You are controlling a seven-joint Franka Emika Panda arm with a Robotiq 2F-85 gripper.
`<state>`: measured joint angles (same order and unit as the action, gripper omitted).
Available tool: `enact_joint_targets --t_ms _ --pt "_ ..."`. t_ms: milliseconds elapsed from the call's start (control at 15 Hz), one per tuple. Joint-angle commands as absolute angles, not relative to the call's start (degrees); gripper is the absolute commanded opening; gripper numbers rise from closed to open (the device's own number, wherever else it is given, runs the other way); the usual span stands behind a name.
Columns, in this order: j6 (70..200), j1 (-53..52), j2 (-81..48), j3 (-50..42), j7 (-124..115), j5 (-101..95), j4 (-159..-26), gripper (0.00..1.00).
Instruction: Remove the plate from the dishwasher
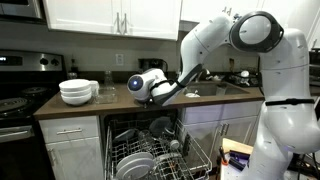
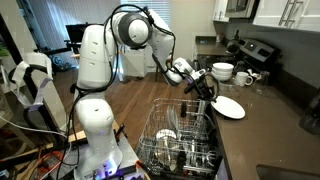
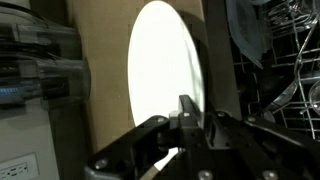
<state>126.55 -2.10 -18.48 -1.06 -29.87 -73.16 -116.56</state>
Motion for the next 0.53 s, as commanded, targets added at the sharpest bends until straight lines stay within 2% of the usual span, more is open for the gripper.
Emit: enact_joint_targets --t_ms 0,200,467 --pt "128.3 -0.9 -20.1 -0.8 -28.8 -71.2 -115.1 0.17" --pt "129.5 -0.5 -20.8 -1.1 -28.7 -71.0 -115.0 0.24" --pt "130.6 0.4 -21.5 -1.9 -28.2 -71.4 -114.3 0.41"
